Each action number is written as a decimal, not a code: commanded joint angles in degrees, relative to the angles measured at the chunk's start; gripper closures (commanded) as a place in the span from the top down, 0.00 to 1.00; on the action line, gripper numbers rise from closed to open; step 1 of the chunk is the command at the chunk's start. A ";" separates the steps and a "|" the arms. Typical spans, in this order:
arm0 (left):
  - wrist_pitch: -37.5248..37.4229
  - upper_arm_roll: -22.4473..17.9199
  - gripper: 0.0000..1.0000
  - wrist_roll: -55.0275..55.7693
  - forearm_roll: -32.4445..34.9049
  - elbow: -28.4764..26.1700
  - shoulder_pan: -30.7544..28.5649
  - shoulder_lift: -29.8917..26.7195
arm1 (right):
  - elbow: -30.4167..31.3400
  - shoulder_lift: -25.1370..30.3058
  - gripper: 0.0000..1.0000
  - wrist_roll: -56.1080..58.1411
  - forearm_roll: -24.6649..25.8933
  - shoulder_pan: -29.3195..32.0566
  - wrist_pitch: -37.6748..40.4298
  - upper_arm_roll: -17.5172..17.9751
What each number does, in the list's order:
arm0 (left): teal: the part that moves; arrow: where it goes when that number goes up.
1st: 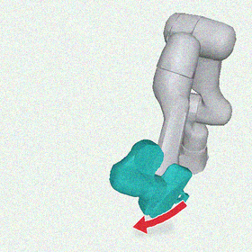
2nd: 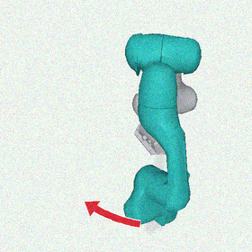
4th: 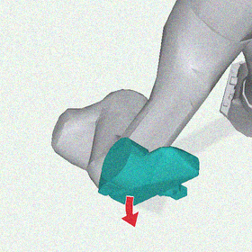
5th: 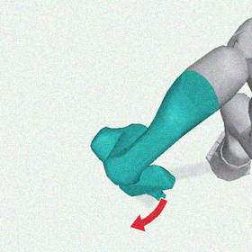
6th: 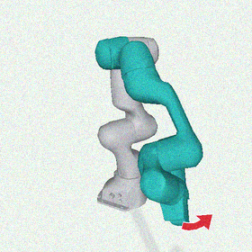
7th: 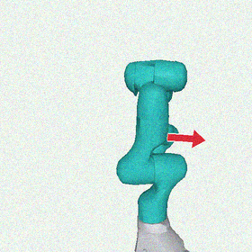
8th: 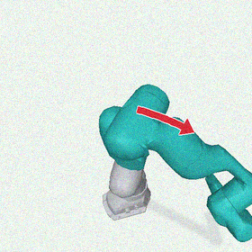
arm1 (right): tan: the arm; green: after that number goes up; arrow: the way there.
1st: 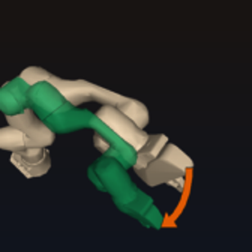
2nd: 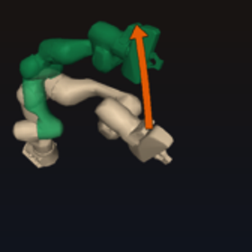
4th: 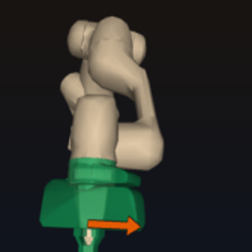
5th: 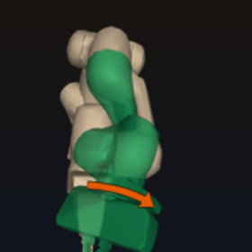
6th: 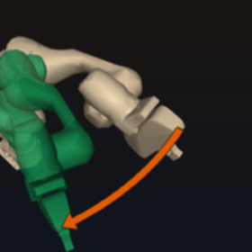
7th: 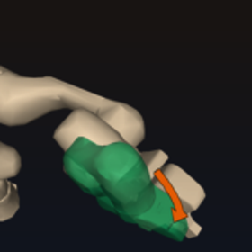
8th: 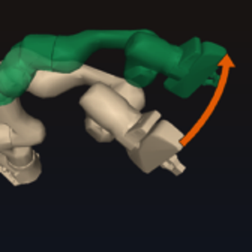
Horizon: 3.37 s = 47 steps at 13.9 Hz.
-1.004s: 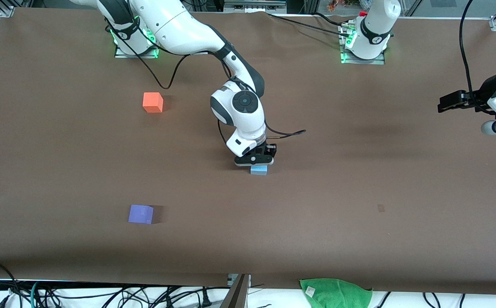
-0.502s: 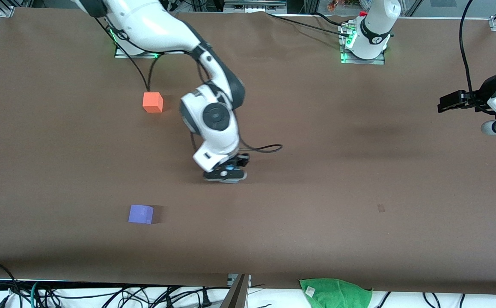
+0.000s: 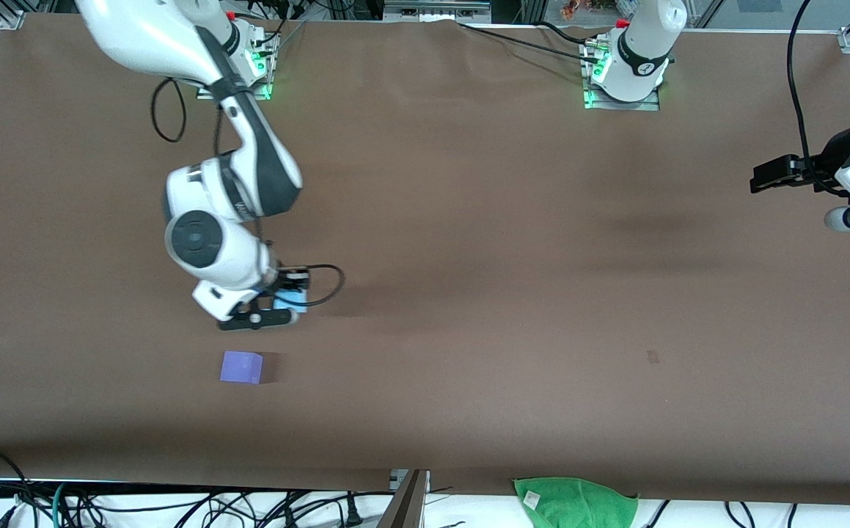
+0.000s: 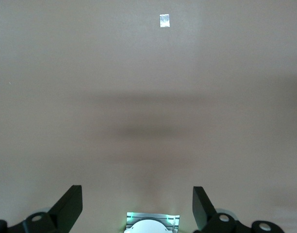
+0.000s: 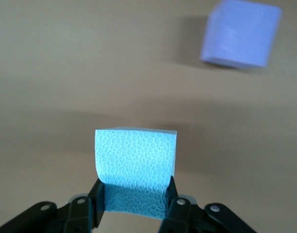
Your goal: Place blue block between orange and purple blocks
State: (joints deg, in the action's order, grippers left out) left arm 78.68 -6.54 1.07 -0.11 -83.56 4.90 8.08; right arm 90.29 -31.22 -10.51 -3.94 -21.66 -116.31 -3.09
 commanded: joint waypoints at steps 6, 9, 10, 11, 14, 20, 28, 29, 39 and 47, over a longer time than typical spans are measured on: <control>-0.37 0.04 1.00 0.60 -0.85 0.15 0.11 -0.09 | 17.19 6.70 0.18 9.10 -5.20 0.56 -9.37 -4.56; -0.37 0.04 1.00 0.60 -0.85 0.15 0.19 -0.09 | 21.49 7.92 0.18 9.10 -6.17 0.56 -12.70 -4.56; -0.37 0.04 1.00 0.60 -0.85 0.15 0.11 -0.09 | 24.29 8.71 0.19 9.10 -6.35 0.56 -15.76 -4.56; -0.37 0.04 1.00 0.60 -0.85 0.15 0.19 -0.09 | 26.76 9.15 0.21 9.10 -6.35 0.56 -18.92 -4.56; -0.37 0.04 1.00 0.60 -0.85 0.15 0.19 -0.09 | 29.33 9.33 0.21 9.10 -6.44 0.56 -22.12 -4.56; -0.37 0.04 1.00 0.60 -0.85 0.15 0.19 -0.09 | 30.56 9.07 0.21 9.02 -6.79 0.56 -22.90 -4.56; -0.29 0.04 1.00 0.68 -0.85 0.15 0.19 0.09 | 30.12 11.70 1.00 7.88 -9.16 0.56 -20.02 -4.65; -0.29 0.12 1.00 0.68 -0.85 0.42 0.19 0.35 | 30.03 12.40 1.00 7.87 -9.16 0.56 -19.05 -4.82; -0.29 0.12 1.00 0.60 -0.77 3.14 0.28 2.02 | 17.34 26.74 1.00 7.87 -5.57 0.48 8.49 -10.88; -0.20 0.21 1.00 0.60 -0.77 3.14 0.37 2.11 | -2.58 26.73 1.00 7.71 2.18 0.48 32.26 -11.41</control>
State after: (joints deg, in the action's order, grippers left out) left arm 78.82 -6.18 1.08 -0.11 -82.15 5.08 9.37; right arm 89.58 -3.28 -2.17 -2.43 -21.14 -87.15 -14.46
